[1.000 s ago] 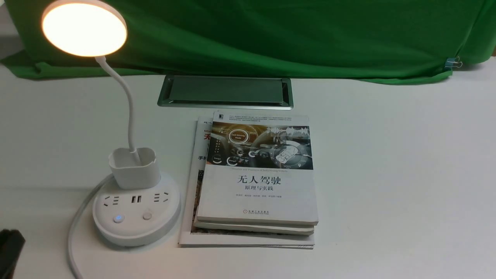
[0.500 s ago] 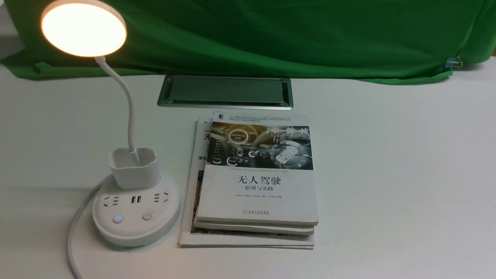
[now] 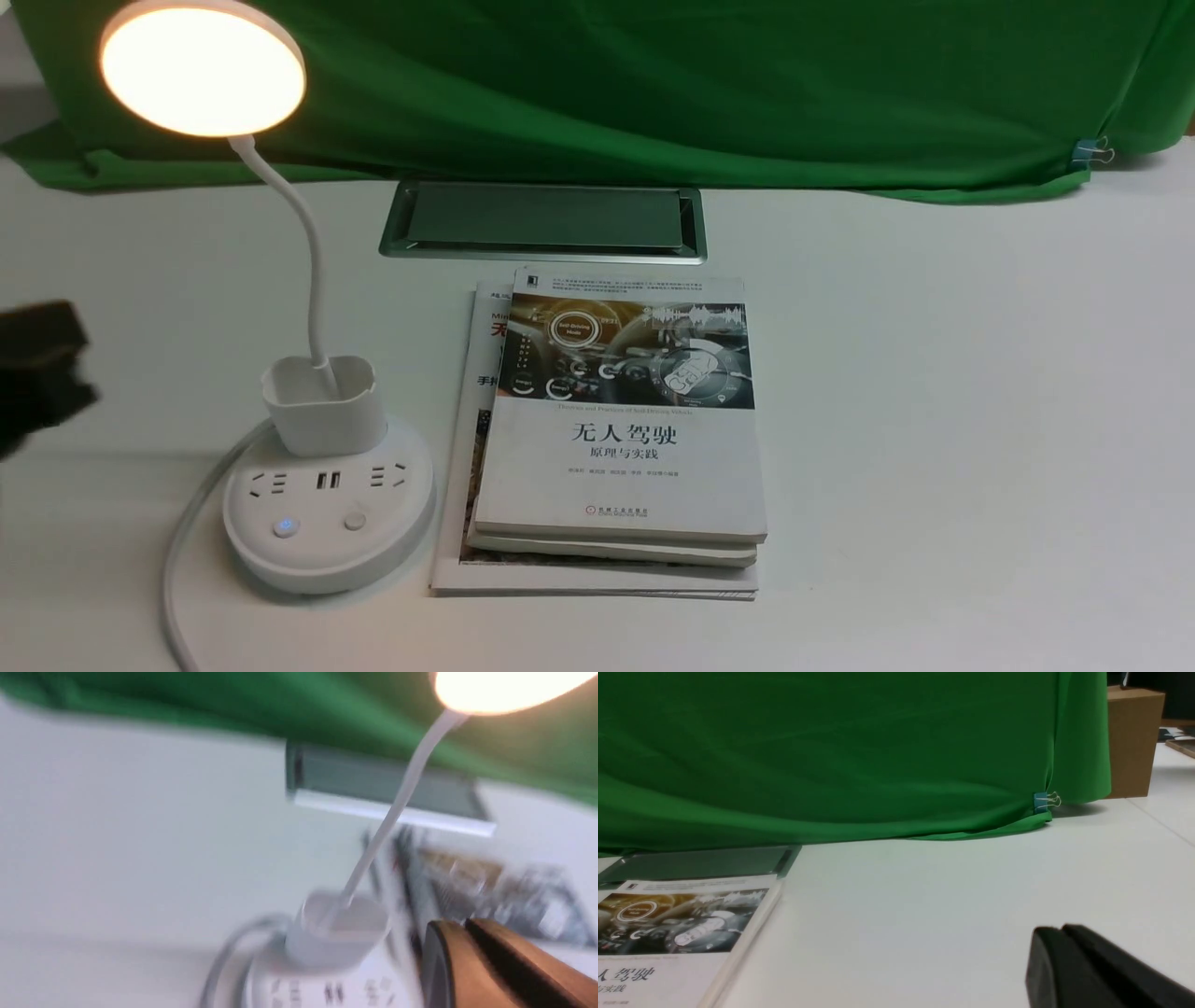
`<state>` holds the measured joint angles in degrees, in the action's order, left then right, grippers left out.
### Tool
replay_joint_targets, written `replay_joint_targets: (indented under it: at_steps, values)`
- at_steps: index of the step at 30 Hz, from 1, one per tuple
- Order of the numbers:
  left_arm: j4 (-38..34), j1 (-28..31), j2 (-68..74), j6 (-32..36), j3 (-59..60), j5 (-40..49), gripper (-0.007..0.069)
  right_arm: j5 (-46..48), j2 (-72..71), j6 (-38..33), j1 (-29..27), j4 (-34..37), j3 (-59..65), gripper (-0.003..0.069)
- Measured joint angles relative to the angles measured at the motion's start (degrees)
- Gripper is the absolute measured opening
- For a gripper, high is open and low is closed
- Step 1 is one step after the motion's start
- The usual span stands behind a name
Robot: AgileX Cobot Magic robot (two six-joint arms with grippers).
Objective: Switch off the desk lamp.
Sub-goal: Use the left arm to press the button switch on the lamp holder
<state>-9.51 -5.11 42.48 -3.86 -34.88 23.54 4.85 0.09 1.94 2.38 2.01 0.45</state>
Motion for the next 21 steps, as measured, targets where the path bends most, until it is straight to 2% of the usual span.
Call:
replay_joint_targets:
  at_steps: [5, 7, 9, 10, 12, 13, 14, 15, 21]
  values:
    - [-3.42, 0.00, 12.25, 5.35, -3.01, 6.40, 0.0011, 0.00, 0.00, 0.00, 0.00, 0.00, 0.00, 0.0036]
    - [-7.52, -1.83, 20.55, 14.48, -8.13, 13.86, 0.0011, 0.00, 0.00, 0.00, 0.00, 0.00, 0.00, 0.0036]
    - [-6.72, -4.60, 24.69, 15.45, -11.51, 17.56, 0.0011, 0.00, 0.00, 0.00, 0.00, 0.00, 0.00, 0.0036]
    - [-4.77, -6.81, 26.97, 14.51, -12.85, 18.59, 0.0011, 0.00, 0.00, 0.00, 0.00, 0.00, 0.00, 0.0036]
    - [4.11, -11.50, 31.22, 8.09, -16.14, 20.85, 0.0011, 0.00, 0.00, 0.00, 0.00, 0.00, 0.00, 0.0036]
    - [6.61, -13.07, 32.85, 5.38, -16.92, 21.55, 0.0011, 0.00, 0.00, 0.00, 0.00, 0.00, 0.00, 0.0036]
    - [7.42, -13.42, 33.25, 5.38, -17.17, 21.80, 0.0011, 0.00, 0.00, 0.00, 0.00, 0.00, 0.00, 0.0036]
    - [12.28, -15.48, 36.55, 1.35, -18.95, 23.54, 0.0011, 0.00, 0.00, 0.00, 0.00, 0.00, 0.00, 0.0036]
    - [11.75, -16.14, 44.80, 1.27, -20.05, 21.44, 0.0011, 0.00, 0.00, 0.00, 0.00, 0.00, 0.00, 0.0036]
